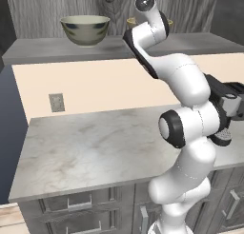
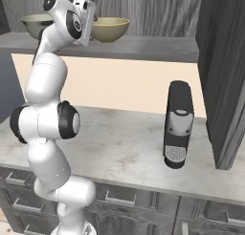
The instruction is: Pick up the bowls from the cabinet and place each bowl in front of a stool on the dining counter.
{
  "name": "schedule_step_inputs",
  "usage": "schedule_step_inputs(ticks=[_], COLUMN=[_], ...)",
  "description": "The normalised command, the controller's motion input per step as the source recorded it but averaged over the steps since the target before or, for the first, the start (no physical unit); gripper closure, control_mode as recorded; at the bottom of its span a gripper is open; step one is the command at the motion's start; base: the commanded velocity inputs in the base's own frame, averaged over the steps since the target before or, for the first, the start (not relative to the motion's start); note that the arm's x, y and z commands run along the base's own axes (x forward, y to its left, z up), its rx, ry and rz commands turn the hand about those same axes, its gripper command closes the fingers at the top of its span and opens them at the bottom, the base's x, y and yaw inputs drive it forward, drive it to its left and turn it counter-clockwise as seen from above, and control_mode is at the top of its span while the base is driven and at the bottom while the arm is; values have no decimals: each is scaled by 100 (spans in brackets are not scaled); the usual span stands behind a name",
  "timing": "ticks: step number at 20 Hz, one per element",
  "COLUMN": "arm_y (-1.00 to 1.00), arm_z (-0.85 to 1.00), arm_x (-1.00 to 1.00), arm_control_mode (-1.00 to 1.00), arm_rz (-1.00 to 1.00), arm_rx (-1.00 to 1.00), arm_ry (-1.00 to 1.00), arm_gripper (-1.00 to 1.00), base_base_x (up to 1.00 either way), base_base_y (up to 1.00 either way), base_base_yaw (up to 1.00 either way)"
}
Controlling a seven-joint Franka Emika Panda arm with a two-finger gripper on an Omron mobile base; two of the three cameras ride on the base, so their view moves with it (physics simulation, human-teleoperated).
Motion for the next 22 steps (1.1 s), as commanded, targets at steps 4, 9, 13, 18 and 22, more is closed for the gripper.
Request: schedule_step_inputs(ticks=[4, 9, 13, 18, 22], arm_y=[0, 0, 0, 3, -13], arm_z=[0, 0, 0, 0, -1], arm_x=[0, 2, 1, -5, -50], arm_control_mode=[-100, -100, -100, -100, -100], arm_rz=[2, 1, 0, -1, -5], arm_rx=[0, 1, 1, 0, -4], arm_ry=[0, 0, 0, 1, -1], arm_gripper=[-100, 100, 100, 100, 100], base_base_x=[0, 0, 0, 0, 0], base_base_y=[0, 0, 0, 0, 0], base_base_yaw=[0, 0, 0, 0, 0])
